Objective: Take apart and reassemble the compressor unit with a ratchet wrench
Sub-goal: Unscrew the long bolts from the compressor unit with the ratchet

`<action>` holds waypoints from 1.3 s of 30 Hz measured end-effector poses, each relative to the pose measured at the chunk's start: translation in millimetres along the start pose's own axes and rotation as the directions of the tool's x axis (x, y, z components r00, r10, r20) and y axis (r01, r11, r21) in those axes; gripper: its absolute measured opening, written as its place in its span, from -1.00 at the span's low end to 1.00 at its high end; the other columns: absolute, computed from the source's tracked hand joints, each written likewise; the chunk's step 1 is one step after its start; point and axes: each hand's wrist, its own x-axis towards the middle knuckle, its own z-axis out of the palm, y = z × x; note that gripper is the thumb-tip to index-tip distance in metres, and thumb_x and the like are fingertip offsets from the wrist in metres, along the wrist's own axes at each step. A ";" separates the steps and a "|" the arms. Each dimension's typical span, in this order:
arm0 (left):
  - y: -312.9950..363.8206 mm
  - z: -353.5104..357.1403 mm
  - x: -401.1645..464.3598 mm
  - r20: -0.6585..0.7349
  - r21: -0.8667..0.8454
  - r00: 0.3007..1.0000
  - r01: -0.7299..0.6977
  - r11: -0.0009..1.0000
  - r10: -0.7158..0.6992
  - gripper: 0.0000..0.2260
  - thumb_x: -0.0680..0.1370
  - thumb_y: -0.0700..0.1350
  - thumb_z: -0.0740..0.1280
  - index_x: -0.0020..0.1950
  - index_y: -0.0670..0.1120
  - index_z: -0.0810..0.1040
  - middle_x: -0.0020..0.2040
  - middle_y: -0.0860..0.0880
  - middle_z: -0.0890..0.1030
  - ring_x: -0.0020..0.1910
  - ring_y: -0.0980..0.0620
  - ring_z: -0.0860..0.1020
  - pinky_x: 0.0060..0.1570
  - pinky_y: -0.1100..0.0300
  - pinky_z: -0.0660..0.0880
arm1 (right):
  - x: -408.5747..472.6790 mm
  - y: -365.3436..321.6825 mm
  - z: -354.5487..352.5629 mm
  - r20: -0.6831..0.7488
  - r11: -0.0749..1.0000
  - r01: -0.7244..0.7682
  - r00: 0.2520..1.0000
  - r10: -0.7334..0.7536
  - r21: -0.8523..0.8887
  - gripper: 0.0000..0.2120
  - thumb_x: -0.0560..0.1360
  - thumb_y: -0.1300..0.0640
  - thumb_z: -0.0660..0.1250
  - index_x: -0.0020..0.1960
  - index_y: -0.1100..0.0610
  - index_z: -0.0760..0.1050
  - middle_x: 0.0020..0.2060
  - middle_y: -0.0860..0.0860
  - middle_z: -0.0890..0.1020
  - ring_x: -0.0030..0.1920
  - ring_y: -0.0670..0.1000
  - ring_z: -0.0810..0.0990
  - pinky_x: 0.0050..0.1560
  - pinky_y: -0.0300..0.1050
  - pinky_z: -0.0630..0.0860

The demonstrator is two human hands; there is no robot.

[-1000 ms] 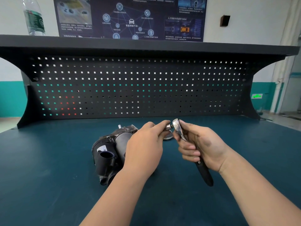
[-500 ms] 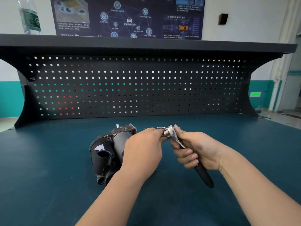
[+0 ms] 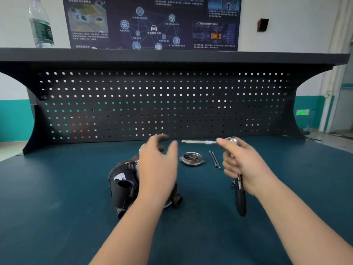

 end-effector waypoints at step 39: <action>-6.2 -16.8 8.2 0.440 -0.212 0.878 -0.103 0.972 0.189 -0.90 0.58 -0.25 0.25 -0.09 -0.10 0.52 -0.38 0.11 0.59 -0.37 0.21 0.54 -0.27 0.42 0.46 | 5.4 -4.6 -18.1 0.138 0.997 0.007 0.990 0.003 -0.075 -0.72 0.49 0.20 0.20 -0.38 0.11 0.30 -0.60 -0.03 0.16 -0.62 -0.07 0.07 -0.57 -0.28 0.09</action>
